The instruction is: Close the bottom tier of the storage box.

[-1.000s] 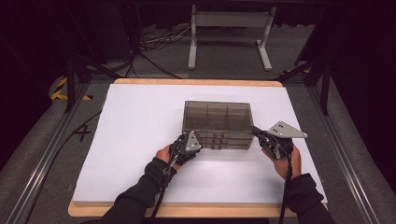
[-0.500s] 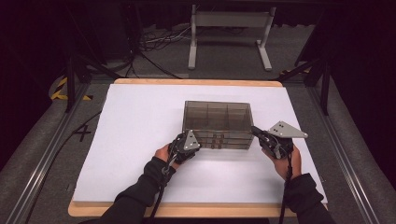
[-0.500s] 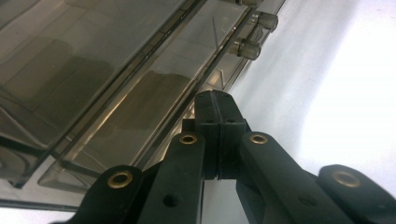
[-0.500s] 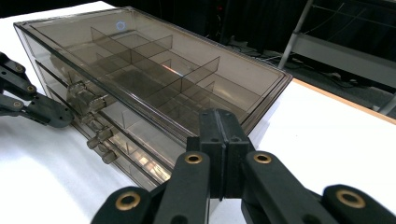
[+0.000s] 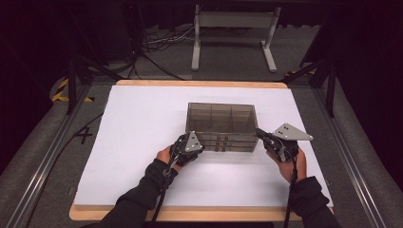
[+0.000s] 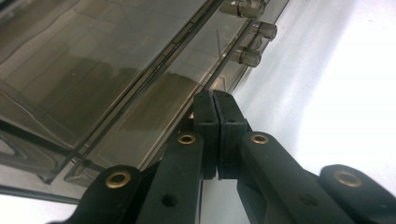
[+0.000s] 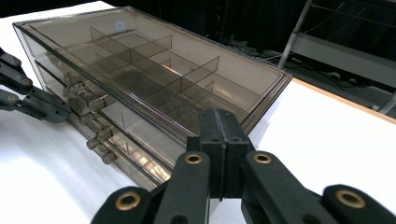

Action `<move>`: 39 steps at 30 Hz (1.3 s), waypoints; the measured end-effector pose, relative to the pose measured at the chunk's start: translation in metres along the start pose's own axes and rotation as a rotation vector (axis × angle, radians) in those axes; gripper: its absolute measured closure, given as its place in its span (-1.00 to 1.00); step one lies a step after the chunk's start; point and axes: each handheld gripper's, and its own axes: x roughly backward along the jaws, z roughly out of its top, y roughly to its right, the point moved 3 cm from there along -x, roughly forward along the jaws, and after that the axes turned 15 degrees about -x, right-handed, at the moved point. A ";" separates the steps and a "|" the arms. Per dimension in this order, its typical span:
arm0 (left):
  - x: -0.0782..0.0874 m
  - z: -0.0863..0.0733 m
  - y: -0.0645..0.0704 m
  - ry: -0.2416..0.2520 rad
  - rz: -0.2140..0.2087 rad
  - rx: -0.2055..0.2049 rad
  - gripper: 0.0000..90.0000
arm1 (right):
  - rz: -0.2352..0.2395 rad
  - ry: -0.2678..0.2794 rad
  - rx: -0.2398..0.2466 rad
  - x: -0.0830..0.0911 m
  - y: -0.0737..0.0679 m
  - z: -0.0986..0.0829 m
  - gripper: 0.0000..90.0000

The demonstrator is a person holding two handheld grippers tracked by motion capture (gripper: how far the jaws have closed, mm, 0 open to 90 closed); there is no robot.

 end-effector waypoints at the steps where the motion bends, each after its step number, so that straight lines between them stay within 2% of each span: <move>1: 0.000 -0.001 0.000 -0.003 -0.001 -0.001 0.98 | 0.001 0.000 -0.001 0.000 0.000 0.000 1.00; 12: -0.004 0.001 0.002 0.007 -0.017 0.000 0.96 | 0.004 -0.002 0.000 0.000 0.000 0.000 1.00; 22: 0.009 0.005 0.004 0.048 -0.041 -0.018 0.84 | -0.001 -0.004 0.004 0.000 0.000 0.000 1.00; 29: 0.016 0.006 0.006 0.052 -0.054 -0.031 0.75 | -0.012 -0.003 0.026 0.000 0.000 0.001 0.96; 32: 0.021 0.007 0.007 0.059 -0.047 -0.038 0.74 | -0.014 -0.004 0.026 0.001 0.000 0.001 0.93; 39: 0.034 0.006 0.006 0.066 -0.033 -0.042 0.63 | -0.014 -0.009 0.061 0.006 -0.002 0.001 0.79</move>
